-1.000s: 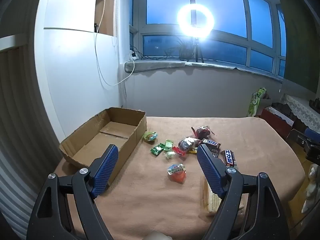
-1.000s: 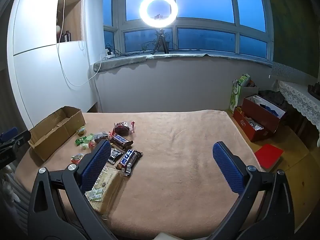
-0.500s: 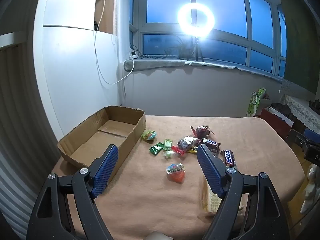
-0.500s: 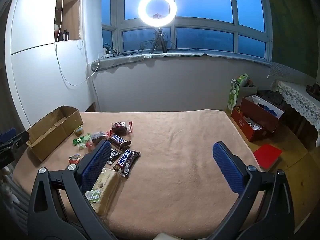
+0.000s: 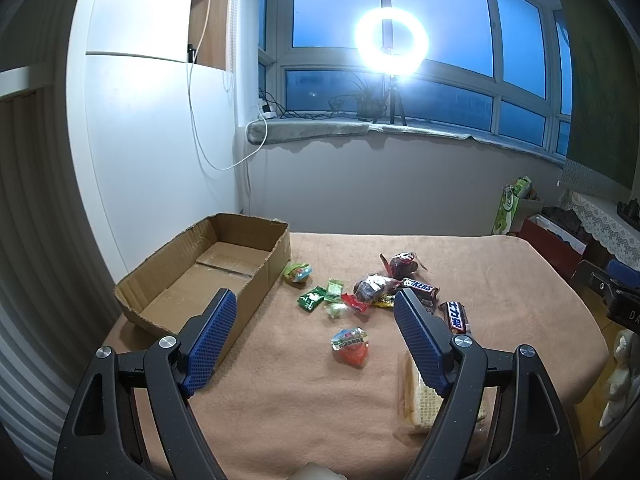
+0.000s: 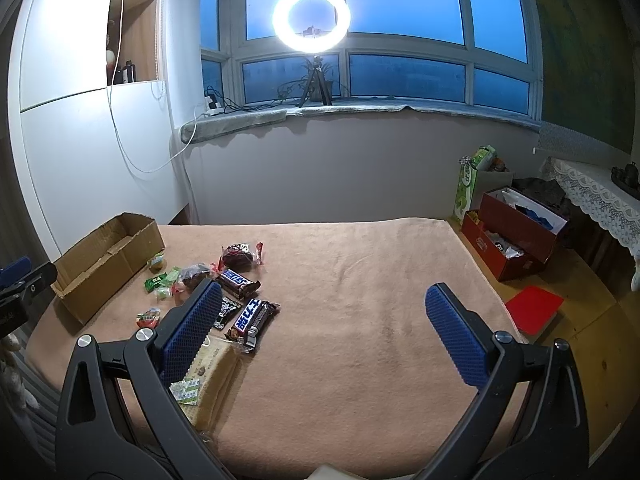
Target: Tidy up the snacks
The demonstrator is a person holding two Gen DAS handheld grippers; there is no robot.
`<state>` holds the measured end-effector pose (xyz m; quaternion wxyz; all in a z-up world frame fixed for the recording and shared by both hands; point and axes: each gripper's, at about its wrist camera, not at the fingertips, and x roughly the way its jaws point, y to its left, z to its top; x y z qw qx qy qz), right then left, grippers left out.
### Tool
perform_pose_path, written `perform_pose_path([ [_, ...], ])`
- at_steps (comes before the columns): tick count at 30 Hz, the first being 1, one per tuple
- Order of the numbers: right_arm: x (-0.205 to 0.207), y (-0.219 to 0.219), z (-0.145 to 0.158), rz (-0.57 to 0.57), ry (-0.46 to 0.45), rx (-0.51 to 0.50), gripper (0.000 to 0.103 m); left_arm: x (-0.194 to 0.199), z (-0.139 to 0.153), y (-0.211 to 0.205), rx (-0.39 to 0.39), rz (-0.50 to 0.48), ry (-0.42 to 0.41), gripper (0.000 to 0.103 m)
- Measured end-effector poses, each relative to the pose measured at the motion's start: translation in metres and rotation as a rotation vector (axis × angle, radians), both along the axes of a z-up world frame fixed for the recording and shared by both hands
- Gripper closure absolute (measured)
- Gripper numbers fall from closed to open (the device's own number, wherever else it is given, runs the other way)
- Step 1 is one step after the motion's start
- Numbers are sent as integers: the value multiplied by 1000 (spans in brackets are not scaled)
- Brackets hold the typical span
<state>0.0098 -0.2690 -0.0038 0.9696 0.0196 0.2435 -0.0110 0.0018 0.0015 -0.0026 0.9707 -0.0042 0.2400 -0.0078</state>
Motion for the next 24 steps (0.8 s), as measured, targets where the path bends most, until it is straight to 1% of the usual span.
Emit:
perform_pose_path([
  [10,-1,1,0,-4,-11,-2,0,-2,6,0,-3,4,-18,22],
  [19,-8,5,13,-34,-61,-38,0,0,8,1,-8,-2,-33,22],
  [24,-8,4,19,-41,-78,-40,0,0,9,1,-8,-2,-38,22],
])
